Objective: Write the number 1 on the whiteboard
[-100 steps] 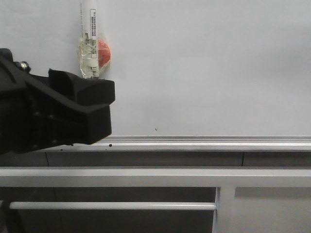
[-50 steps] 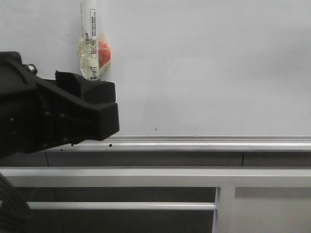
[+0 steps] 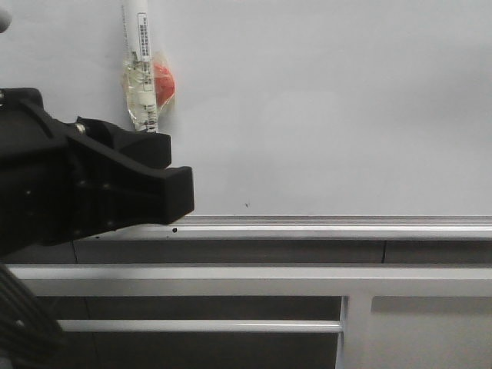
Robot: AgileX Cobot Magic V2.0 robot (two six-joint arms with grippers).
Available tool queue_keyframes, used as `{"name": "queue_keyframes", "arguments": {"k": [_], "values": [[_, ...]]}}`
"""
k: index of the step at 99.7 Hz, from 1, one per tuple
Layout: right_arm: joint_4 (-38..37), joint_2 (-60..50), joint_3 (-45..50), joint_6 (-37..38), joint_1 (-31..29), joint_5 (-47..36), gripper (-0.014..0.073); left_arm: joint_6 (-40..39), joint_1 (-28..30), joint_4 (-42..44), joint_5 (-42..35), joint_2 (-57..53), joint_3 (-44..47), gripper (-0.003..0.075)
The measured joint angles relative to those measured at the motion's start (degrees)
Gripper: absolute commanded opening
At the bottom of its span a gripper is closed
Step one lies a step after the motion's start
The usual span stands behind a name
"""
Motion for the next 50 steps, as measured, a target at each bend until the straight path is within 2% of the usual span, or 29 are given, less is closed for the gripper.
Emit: {"name": "queue_keyframes", "arguments": {"k": [17,34,50], "values": [[-1.52,0.00,0.00,0.00,4.18,0.00,0.0311,1.48,0.00,1.38,0.00,0.00,0.00,-0.0020],[-4.81,2.26,0.00,-0.13,11.73,0.25,0.0311,7.52,0.00,8.97,0.00,0.00,0.00,-0.0020],[-6.43,7.70,-0.91,-6.52,20.74,1.82,0.0311,12.73,-0.05,14.29,5.82,-2.22,0.00,-0.0020]]}}
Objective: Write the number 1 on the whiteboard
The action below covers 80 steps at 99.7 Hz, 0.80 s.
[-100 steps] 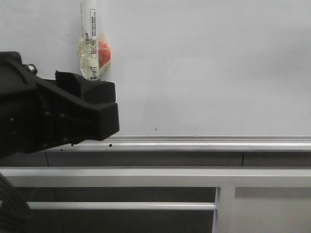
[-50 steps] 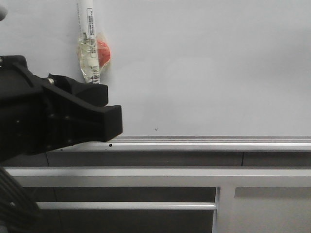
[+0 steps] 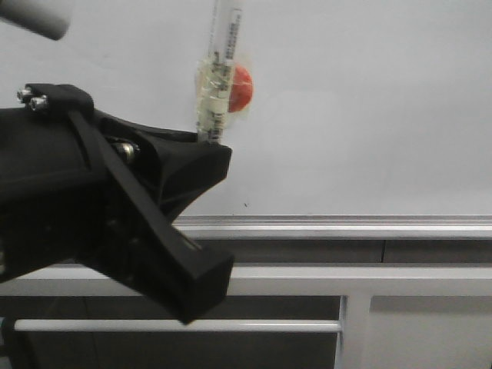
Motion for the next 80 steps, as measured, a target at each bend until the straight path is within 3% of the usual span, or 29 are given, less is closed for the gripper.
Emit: {"name": "queue_keyframes", "arguments": {"k": [30,52,80], "values": [[-13.48,12.22,-6.01,-3.20,13.38,-0.35,0.0318,23.71,0.00,-5.58,18.83,-12.19,-1.13,-0.0020],[-16.06,23.54,-10.36,-3.31,17.91,-2.30,0.0409,44.49,0.00,-17.71,27.76,-15.56,-5.87,-0.0020],[-16.65,29.84,-17.64,-3.31,20.16,-4.30,0.0408,54.29,0.00,-21.52,32.08,-15.72,-7.73,-0.0020]]}}
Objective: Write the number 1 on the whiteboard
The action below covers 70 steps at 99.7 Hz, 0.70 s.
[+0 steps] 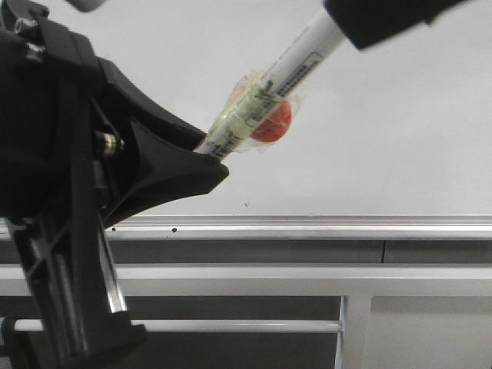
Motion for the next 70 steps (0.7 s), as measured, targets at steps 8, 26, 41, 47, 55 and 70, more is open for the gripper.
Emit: {"name": "queue_keyframes", "arguments": {"k": [8,26,41,47,55,70], "values": [[0.00,1.14,-0.76,0.00,0.00,-0.21,0.0408,0.92,0.00,0.00,-0.10,0.00,-0.23,-0.0020],[0.02,3.16,-0.81,0.00,0.13,-0.43,0.0406,1.72,0.00,0.21,-0.19,0.00,-1.11,-0.0020],[0.11,3.91,-0.81,0.00,1.02,-1.41,0.0406,1.81,0.00,0.21,-0.22,0.00,-1.88,-0.0020],[0.14,4.14,-0.81,0.00,1.15,-1.49,0.0406,1.81,0.00,0.21,-0.35,0.00,-2.26,-0.0020],[0.24,4.14,-0.81,-0.08,1.24,-1.54,0.0406,1.81,0.00,0.21,-0.63,0.00,-2.40,-0.0020],[0.26,4.16,-0.81,-0.08,1.24,-1.64,0.0292,1.81,0.00,0.21,-0.63,0.00,-2.43,-0.0020]]}}
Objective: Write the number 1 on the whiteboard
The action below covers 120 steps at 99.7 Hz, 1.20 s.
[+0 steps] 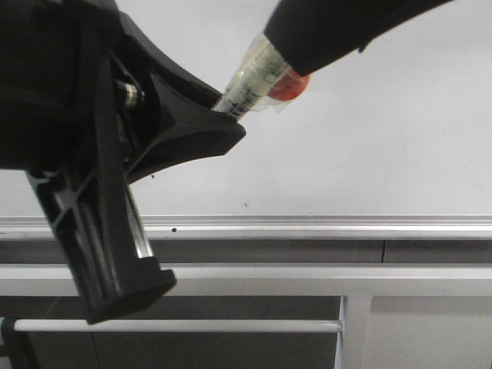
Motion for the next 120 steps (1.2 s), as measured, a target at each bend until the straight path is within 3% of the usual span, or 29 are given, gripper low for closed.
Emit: {"name": "queue_keyframes", "arguments": {"k": [15,24,31,51,60,97,120], "values": [[0.00,0.00,0.00,0.00,0.00,-0.24,-0.0072,0.13,0.00,0.00,0.00,0.00,0.00,-0.0020],[-0.87,0.00,0.00,0.00,0.00,-0.67,-0.0064,0.13,0.00,-0.20,0.36,0.00,0.00,-0.0013],[-0.96,0.00,0.00,0.00,0.00,-0.77,-0.0064,0.13,0.00,-0.24,0.36,0.00,0.00,0.0039],[-0.39,0.00,0.00,0.20,0.00,-1.26,-0.0064,0.13,-0.10,-0.24,-0.94,0.00,0.00,0.0381],[0.49,0.00,0.00,0.24,0.00,-1.26,-0.0064,0.13,-0.10,-0.85,-2.03,0.00,0.00,0.0463],[-1.99,-4.67,0.00,0.34,-2.06,-0.57,-0.0064,0.13,-5.68,-9.73,-3.73,-4.16,0.00,0.0461],[-2.21,-10.79,0.00,2.60,-6.14,7.35,-0.0064,0.13,-10.48,-19.74,-12.84,-7.97,1.44,0.0460]]}}
